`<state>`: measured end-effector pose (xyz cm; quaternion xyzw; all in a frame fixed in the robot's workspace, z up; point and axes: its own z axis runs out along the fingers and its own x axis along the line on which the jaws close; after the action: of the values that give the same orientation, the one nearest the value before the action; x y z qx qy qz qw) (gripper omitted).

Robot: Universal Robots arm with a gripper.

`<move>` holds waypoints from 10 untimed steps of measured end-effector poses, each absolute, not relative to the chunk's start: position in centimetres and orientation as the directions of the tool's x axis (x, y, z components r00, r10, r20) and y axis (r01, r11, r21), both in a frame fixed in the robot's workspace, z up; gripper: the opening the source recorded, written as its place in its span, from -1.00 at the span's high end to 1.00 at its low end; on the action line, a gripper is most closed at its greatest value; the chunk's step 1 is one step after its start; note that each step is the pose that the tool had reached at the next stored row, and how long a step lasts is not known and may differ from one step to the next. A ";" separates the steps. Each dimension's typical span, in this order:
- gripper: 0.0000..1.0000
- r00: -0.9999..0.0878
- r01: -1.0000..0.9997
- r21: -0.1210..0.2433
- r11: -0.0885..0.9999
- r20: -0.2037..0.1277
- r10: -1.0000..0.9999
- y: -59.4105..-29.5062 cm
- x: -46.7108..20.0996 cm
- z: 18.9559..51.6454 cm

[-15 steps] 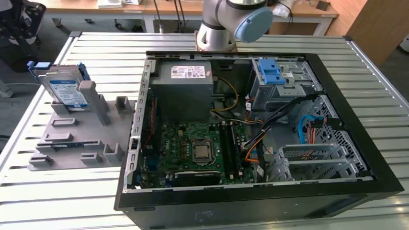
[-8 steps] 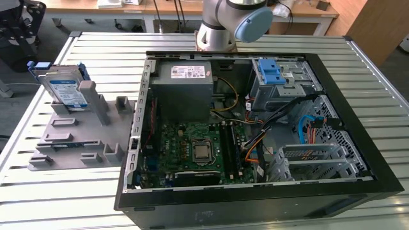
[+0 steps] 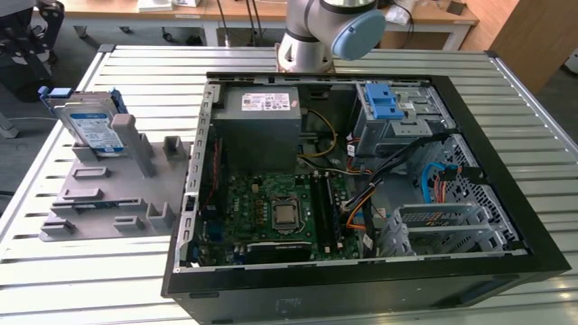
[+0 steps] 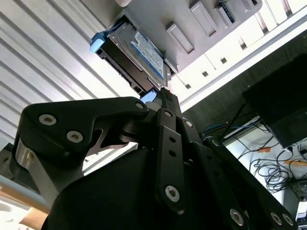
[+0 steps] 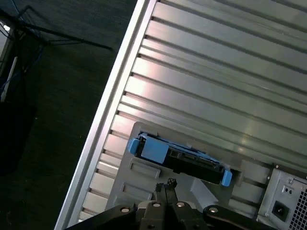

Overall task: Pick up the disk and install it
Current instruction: 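Pick up the disk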

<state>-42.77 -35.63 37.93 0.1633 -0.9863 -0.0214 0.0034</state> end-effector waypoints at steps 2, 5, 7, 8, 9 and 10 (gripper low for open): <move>0.79 -0.938 -0.345 0.043 0.938 0.000 -0.345 -35.6 -42.8 37.9; 0.79 -0.926 -0.378 0.043 0.925 0.000 -0.379 -35.6 -42.8 37.9; 0.79 -0.916 -0.401 0.043 0.915 0.000 -0.401 -35.6 -42.8 37.9; 0.79 -0.911 -0.412 0.043 0.910 0.000 -0.412 -35.6 -42.8 37.9; 0.79 -0.906 -0.422 0.043 0.905 0.000 -0.423 -35.6 -42.8 37.9; 0.79 -0.901 -0.434 0.043 0.900 0.000 -0.434 -35.6 -42.8 37.9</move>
<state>-42.77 -35.63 37.93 0.2226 -0.9747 -0.0212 0.0047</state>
